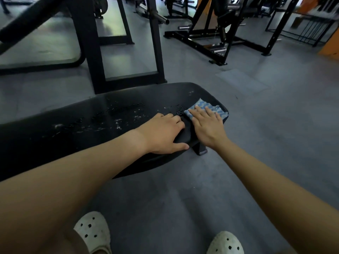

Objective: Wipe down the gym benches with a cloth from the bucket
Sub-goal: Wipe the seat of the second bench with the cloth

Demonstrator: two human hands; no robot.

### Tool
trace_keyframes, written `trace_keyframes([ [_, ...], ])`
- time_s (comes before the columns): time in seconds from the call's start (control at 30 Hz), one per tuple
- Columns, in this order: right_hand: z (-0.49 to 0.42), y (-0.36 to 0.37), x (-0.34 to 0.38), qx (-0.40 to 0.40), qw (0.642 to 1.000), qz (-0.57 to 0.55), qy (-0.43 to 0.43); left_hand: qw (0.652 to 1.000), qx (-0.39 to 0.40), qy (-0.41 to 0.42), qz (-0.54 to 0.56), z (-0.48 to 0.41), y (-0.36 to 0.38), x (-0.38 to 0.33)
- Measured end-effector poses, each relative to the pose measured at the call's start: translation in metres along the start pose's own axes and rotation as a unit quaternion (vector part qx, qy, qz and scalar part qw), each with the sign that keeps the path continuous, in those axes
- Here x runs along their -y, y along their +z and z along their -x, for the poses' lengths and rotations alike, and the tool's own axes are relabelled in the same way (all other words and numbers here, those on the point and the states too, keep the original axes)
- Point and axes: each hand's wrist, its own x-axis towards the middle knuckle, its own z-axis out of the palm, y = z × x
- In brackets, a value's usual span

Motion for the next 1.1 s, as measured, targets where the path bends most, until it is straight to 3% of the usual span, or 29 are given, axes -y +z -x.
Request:
trace_keyframes([
  [0.3,0.026,-0.011,-0.019,0.068,0.989,-0.01,-0.13,1.0,0.004,0.007,0.016,-0.009,-0.007,0.006],
  [0.63,-0.049,-0.019,-0.021,0.083,0.996,0.037,-0.004,0.999,0.035,0.01,0.032,-0.009,-0.014,0.016],
  [0.93,-0.02,-0.032,0.005,0.151,0.963,0.072,-0.209,0.997,0.016,0.013,0.074,-0.017,-0.009,0.035],
  [1.1,-0.063,-0.021,-0.028,0.099,0.986,0.07,-0.112,0.994,0.014,0.024,0.105,-0.018,-0.005,0.041],
])
